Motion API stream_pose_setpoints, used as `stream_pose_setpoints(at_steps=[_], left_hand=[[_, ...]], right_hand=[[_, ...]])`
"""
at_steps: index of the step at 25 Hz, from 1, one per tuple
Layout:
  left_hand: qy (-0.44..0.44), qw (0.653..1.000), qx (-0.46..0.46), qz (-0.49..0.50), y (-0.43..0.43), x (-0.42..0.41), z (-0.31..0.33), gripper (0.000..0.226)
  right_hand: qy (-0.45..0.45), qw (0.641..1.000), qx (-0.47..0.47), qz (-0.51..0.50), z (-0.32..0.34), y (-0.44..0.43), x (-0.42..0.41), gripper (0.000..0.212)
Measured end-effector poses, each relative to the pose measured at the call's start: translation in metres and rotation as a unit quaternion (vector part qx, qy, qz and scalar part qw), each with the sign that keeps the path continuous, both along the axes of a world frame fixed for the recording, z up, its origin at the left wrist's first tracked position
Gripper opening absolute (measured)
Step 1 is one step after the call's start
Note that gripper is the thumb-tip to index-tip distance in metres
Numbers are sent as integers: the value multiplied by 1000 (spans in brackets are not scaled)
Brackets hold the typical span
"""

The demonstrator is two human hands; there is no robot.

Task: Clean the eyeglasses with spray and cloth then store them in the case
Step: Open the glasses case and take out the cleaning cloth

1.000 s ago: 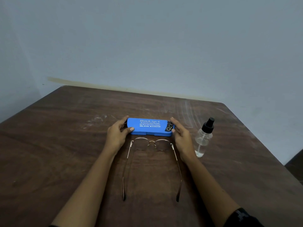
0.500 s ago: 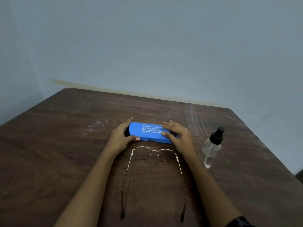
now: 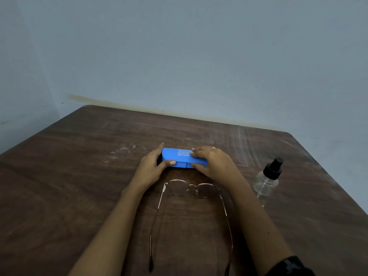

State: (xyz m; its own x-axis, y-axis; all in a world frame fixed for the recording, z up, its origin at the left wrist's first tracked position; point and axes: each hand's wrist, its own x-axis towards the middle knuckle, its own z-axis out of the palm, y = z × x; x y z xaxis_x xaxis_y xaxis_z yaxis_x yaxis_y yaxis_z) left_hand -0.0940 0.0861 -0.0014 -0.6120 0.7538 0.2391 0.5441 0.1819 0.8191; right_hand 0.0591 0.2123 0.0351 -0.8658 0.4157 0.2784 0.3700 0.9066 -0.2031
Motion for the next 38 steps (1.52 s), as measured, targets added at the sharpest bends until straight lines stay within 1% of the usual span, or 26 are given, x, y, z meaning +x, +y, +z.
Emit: stream_pose_setpoints(at_steps=[8, 13, 17, 22, 30, 34, 36, 38], left_hand=[[11, 999, -29, 6, 0, 1, 2, 69], [37, 998, -51, 1, 1, 3, 2, 67], [42, 998, -47, 1, 1, 4, 2, 65], [44, 998, -49, 3, 2, 4, 1, 64], [46, 999, -26, 4, 1, 5, 2, 62], [42, 999, -33, -7, -1, 3, 0, 64], [35, 999, -38, -14, -2, 1, 1, 67], [19, 999, -40, -22, -3, -1, 1, 71]], right_hand=[[-21, 999, 30, 23, 9, 0, -6, 35], [-78, 995, 53, 31, 19, -1, -15, 31], [-107, 992, 58, 26, 24, -3, -17, 31], [-145, 985, 98, 4, 24, -9, -20, 32], [-156, 978, 137, 14, 25, -12, -22, 27], [-158, 980, 116, 21, 28, -10, -21, 29], [-143, 986, 79, 22, 28, -7, -17, 31], [-104, 994, 29, 21, 27, -4, -12, 34]])
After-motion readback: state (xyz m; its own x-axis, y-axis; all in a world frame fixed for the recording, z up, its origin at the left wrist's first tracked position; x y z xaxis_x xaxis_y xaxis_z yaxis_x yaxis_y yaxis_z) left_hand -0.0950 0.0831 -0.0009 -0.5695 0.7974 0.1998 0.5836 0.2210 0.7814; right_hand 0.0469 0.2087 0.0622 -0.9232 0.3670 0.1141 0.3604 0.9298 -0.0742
